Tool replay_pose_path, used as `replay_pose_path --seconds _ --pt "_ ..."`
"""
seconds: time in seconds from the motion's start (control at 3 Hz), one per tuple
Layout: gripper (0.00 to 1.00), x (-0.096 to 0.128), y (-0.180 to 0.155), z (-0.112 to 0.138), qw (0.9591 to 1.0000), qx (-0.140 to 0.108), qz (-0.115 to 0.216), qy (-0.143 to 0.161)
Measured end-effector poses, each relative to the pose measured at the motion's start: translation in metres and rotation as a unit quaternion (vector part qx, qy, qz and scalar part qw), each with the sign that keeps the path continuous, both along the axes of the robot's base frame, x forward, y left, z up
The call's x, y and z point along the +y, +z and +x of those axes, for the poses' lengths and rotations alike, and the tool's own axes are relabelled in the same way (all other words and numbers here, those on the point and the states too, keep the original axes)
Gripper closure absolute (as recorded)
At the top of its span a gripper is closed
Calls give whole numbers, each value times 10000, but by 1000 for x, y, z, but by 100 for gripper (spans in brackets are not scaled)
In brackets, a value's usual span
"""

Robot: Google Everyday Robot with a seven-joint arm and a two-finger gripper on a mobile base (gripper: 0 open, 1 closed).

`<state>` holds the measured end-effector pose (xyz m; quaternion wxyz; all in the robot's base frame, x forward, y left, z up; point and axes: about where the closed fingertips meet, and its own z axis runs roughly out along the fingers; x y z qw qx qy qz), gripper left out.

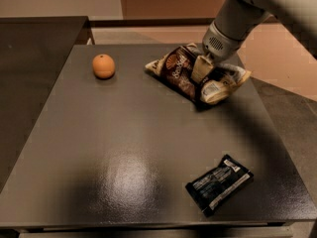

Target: Pick brown chip bag

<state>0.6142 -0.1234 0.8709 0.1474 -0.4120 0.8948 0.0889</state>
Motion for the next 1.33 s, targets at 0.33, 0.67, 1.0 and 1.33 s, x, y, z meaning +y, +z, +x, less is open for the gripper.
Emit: replay_pose_path --seconds 0.33,0.67,1.0,1.33 --pt "100 18 31 -10 9994 -285 74 207" --pt "100 37 66 -20 9970 -584 80 493" --pt "100 47 94 -29 9943 -812 56 695" --pt "100 51 129 -52 9884 -1148 0 994"
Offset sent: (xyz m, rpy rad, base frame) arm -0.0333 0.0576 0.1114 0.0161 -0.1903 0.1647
